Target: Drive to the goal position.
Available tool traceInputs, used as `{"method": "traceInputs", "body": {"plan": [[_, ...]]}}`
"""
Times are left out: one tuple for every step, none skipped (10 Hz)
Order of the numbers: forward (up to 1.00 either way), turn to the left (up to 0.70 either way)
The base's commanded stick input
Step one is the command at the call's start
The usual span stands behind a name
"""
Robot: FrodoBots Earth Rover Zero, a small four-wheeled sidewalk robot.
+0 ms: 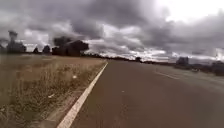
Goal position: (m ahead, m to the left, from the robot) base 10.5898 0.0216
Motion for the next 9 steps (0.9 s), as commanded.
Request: {"method": "traceInputs", "body": {"plan": [[0.30, -0.53], [0.43, -0.40], [0.55, -0.27], [0.67, -0.14], [0.80, -0.02], [0.85, 0.04], [0.85, 0.04], [0.85, 0.04], [0.85, 0.04]]}}
